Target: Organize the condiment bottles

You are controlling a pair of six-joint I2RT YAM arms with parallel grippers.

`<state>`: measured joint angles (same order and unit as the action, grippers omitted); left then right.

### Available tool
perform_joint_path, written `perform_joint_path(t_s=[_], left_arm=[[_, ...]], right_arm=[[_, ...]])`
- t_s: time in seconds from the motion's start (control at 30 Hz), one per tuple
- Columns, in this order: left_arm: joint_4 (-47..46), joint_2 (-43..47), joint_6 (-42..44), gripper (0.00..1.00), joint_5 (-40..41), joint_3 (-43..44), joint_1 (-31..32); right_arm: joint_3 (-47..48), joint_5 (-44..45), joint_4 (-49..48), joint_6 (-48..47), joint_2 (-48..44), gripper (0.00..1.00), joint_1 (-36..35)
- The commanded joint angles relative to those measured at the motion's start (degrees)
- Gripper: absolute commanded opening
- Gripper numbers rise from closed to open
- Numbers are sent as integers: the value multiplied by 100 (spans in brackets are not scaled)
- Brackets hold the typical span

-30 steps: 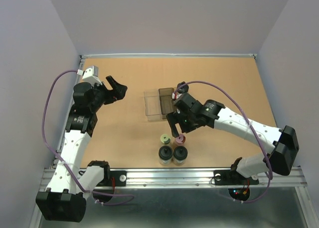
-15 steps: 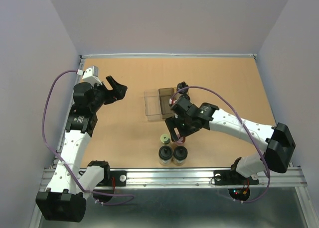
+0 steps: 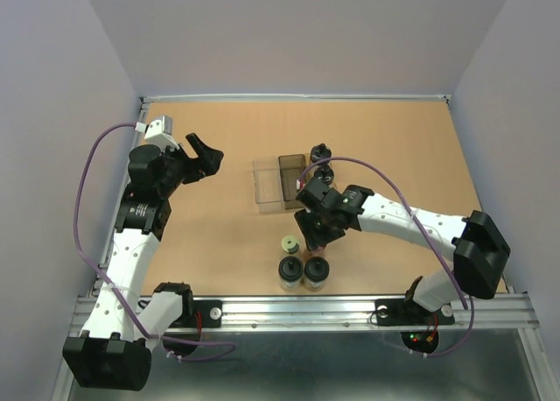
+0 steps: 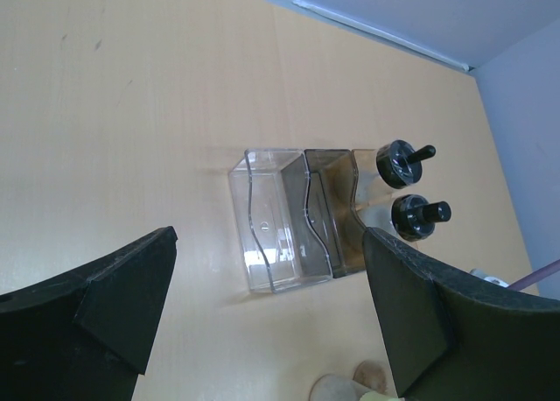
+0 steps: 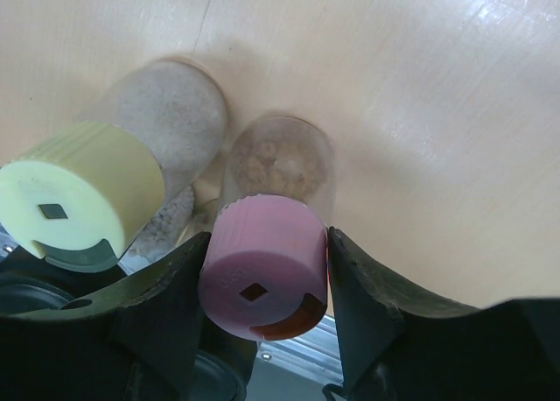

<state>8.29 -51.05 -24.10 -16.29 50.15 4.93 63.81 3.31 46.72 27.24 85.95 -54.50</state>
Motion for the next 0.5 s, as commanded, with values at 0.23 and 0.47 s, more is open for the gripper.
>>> perform_joint_path(t_s=[0.23, 0.47], left_arm=[[-206, 60, 116, 99, -41, 206, 26], [-118, 174, 151, 99, -6, 179, 26]], right_arm=[[1905, 1100, 408, -298, 35, 0, -61], [3592, 1654, 619, -869, 789, 0, 62]])
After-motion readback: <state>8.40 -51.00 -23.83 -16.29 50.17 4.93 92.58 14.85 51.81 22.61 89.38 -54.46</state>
